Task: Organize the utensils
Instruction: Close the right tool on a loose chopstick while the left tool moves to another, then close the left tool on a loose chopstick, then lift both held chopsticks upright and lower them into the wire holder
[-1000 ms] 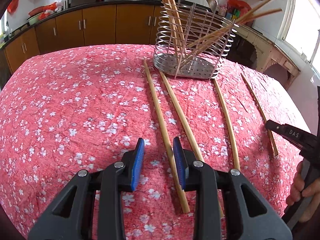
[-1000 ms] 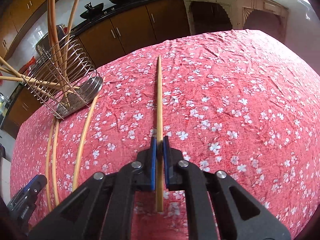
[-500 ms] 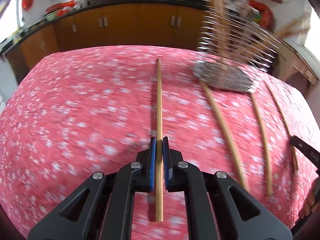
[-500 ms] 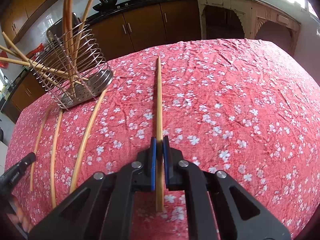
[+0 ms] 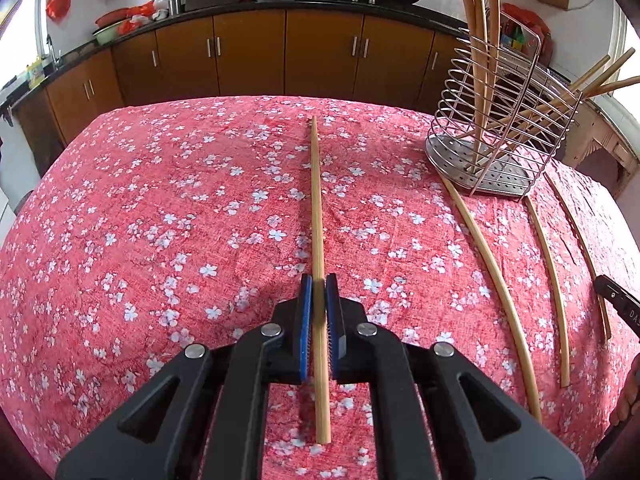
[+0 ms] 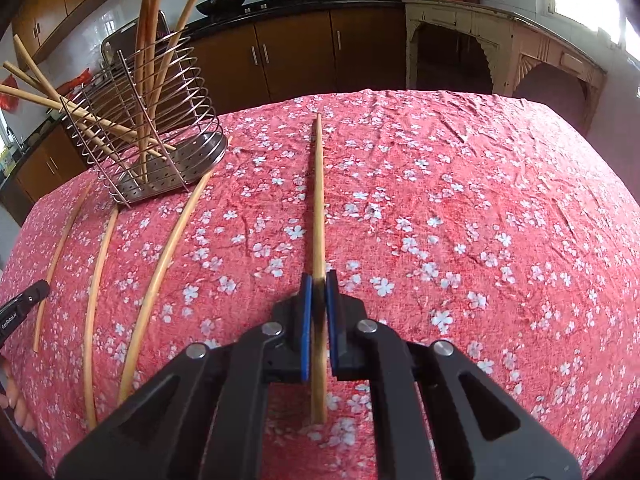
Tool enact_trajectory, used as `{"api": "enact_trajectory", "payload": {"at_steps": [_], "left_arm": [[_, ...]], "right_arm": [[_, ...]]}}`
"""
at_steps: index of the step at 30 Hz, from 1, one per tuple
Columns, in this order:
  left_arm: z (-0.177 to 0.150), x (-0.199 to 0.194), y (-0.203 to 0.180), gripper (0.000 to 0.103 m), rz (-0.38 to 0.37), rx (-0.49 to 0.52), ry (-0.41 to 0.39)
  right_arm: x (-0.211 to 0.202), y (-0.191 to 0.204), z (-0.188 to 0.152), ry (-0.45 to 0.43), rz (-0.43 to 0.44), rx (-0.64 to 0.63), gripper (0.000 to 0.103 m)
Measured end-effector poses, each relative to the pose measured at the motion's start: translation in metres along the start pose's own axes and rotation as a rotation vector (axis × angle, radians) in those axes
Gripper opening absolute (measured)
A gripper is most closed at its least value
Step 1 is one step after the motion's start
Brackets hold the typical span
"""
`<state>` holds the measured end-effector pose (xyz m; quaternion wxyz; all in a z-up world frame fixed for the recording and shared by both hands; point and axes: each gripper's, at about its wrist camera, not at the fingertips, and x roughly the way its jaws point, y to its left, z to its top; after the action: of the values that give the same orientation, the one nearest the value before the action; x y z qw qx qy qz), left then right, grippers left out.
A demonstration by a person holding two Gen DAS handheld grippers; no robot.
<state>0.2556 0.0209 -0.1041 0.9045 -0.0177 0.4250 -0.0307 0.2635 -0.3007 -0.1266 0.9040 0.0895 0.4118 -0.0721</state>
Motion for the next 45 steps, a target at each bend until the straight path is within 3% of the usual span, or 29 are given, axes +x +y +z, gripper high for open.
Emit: {"api": "enact_trajectory", "payload": {"at_steps": [7, 14, 21, 26, 29, 32, 45], "left_arm": [[-0.002, 0.000, -0.010, 0.009, 0.018, 0.018, 0.001], [-0.003, 0.001, -0.027, 0.022, 0.023, 0.061, 0.003], [-0.012, -0.007, -0.029, 0.023, 0.037, 0.080, 0.007], [-0.019, -0.013, -0.028, 0.022, 0.040, 0.069, 0.006], [-0.020, -0.014, -0.028, 0.009, 0.050, 0.065, 0.007], [-0.019, -0.017, -0.022, 0.007, 0.017, 0.037, 0.025], [-0.004, -0.083, -0.015, 0.007, -0.069, 0.053, -0.170]], "right_arm": [[0.001, 0.000, 0.000, 0.000, 0.005, 0.004, 0.008], [0.001, -0.002, 0.000, 0.001, 0.011, 0.008, 0.008], [-0.007, 0.000, -0.008, 0.006, -0.002, -0.022, 0.008], [-0.014, 0.001, -0.017, 0.004, 0.002, -0.020, 0.008], [-0.016, -0.002, -0.018, 0.005, 0.024, -0.001, 0.008], [-0.020, -0.011, -0.018, 0.014, 0.067, 0.047, 0.008], [-0.084, -0.017, 0.004, -0.207, 0.061, 0.001, 0.008]]}}
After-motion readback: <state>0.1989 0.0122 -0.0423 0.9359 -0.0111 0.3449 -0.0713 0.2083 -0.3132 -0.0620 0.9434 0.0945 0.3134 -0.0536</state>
